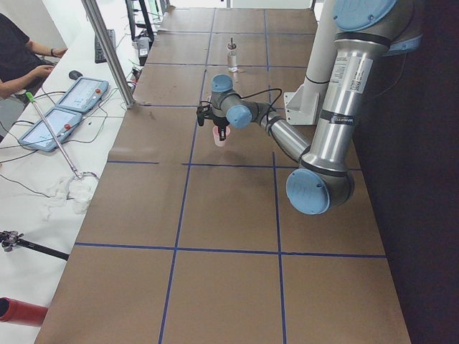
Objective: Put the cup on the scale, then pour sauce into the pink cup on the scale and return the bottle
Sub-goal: 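Carry the pink cup with the left gripper onto the scale and release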
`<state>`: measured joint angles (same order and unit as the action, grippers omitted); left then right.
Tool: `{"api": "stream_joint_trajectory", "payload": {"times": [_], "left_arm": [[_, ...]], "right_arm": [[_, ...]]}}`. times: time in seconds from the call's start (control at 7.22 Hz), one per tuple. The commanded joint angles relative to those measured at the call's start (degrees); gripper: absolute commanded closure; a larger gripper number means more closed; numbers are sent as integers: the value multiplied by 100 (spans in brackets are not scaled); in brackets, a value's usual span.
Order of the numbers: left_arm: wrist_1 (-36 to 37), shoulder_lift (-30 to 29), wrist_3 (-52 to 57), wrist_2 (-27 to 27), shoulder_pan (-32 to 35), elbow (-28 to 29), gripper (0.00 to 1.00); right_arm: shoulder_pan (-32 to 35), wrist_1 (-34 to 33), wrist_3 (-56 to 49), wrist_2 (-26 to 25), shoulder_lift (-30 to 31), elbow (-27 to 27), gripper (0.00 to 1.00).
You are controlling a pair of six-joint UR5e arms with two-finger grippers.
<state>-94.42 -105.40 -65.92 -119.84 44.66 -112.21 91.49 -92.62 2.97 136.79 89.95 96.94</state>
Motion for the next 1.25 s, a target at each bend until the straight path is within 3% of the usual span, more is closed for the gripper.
{"api": "stream_joint_trajectory", "payload": {"times": [0.0,0.14,0.42,0.69,1.11], "left_arm": [[1351,-1239,-670,-4,-36,-179,100],[1435,-1655,-1224,-13,-158,-74,100],[1357,-2656,-2176,74,-685,941,100],[814,-2784,-2635,373,-1002,1375,100],[506,-3145,-2828,382,-1108,1957,100]], "right_arm": [[0,-10,1,-47,57,123,0],[-8,7,2,-56,75,149,0],[-8,16,150,-12,66,158,0],[-26,7,248,-38,66,333,0],[-44,-2,248,-56,75,360,0]]}}
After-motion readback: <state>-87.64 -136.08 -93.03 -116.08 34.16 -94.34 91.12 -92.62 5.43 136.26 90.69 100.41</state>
